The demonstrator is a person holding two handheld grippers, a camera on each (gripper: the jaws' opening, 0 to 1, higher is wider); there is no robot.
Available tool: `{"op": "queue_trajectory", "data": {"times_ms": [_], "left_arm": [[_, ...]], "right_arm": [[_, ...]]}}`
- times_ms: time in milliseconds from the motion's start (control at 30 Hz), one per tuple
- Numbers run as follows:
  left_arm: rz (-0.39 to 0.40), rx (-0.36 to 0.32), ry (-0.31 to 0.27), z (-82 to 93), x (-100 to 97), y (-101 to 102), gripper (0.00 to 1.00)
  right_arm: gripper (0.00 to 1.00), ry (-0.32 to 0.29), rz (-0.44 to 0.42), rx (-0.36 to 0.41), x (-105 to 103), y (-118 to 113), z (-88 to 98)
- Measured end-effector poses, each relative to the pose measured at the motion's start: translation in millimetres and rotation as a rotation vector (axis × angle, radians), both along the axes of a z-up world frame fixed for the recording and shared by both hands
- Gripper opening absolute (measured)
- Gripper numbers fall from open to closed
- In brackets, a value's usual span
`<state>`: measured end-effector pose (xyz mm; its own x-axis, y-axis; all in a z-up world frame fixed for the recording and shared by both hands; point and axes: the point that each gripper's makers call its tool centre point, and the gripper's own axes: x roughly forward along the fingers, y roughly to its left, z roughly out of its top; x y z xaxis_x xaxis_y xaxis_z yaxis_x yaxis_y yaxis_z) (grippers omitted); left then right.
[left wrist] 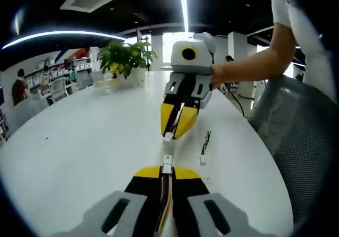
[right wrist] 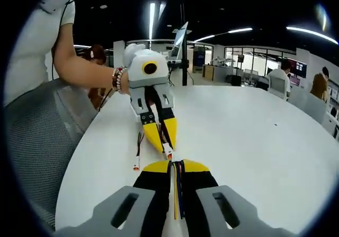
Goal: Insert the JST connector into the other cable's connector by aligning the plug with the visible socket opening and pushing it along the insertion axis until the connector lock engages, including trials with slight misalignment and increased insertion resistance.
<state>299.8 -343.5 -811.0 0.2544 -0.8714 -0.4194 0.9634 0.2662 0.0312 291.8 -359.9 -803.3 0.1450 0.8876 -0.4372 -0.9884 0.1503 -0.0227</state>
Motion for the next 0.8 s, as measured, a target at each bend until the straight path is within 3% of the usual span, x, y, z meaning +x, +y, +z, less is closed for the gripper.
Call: {"op": "queue_trajectory", "data": {"times_ms": [133, 233, 800], "left_arm": [[-0.015, -0.003, -0.008, 3.6, -2.0, -3, 0.00], [-0.013, -0.048, 0.001, 9.5, -2.5, -5, 0.00], [-0.040, -0.012, -0.015, 7.9, -7.5, -2, 0.00]], "right_arm": [[0.03, -0.004, 0.008, -0.017, -1, -1, -3.1], [0.03, -0.011, 0.010, -0.031, -1, -1, -3.7], [0.03, -0.027, 0.054, -0.066, -7, 3, -3.2]]}}
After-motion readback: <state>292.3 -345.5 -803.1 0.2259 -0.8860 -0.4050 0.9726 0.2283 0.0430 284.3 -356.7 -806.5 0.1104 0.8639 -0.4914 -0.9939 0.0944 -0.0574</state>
